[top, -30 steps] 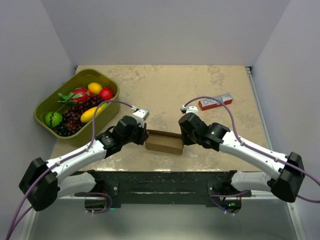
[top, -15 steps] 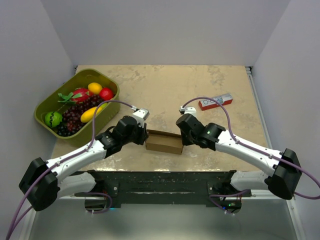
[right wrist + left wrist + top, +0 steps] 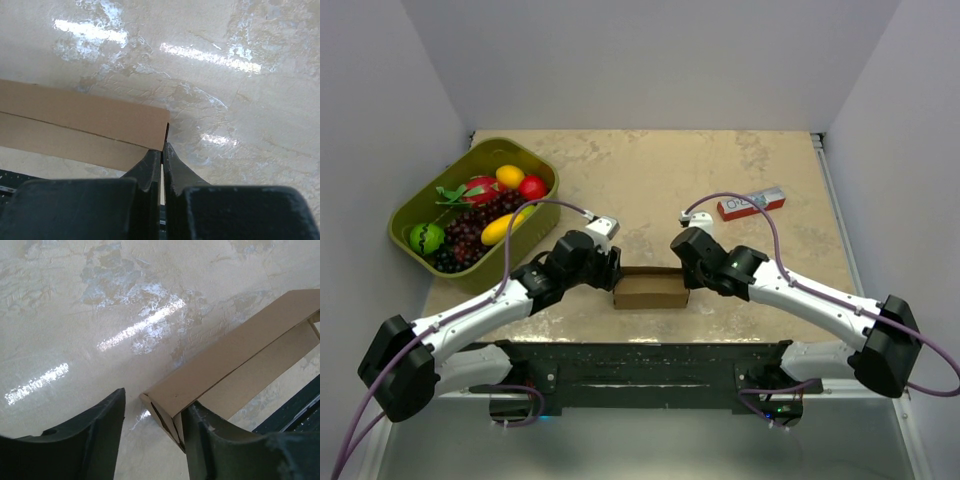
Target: Fold the paper box
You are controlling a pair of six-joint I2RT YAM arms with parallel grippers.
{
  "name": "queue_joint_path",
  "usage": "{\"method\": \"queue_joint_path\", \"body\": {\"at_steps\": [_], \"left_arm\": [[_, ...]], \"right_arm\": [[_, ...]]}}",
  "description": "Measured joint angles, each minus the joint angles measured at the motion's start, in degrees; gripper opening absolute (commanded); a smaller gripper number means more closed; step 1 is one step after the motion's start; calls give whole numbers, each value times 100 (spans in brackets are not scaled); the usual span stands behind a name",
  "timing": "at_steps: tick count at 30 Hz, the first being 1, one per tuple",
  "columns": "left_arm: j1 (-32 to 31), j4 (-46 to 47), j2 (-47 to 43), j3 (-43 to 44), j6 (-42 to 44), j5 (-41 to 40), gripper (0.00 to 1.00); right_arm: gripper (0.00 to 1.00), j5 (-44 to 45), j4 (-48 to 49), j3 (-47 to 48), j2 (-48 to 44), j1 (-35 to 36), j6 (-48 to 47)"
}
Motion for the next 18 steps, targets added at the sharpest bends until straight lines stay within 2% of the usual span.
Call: {"method": "queue_joint_path", "body": {"at_steps": [3,9,13,18], "left_arm": [[0,-2,-11,52,-2,-26,63],[0,-98,-223,83,-11,-116,63],[0,-205,-498,85,-57,-122,56],[0,-245,-697,94,-160,-96,41]], "right_arm": [[0,68,28,0,31,13,4],[0,149,42,0,55,35,20],[0,175,39,0,57,44,20],[0,188,42,0,63,66,24]]}}
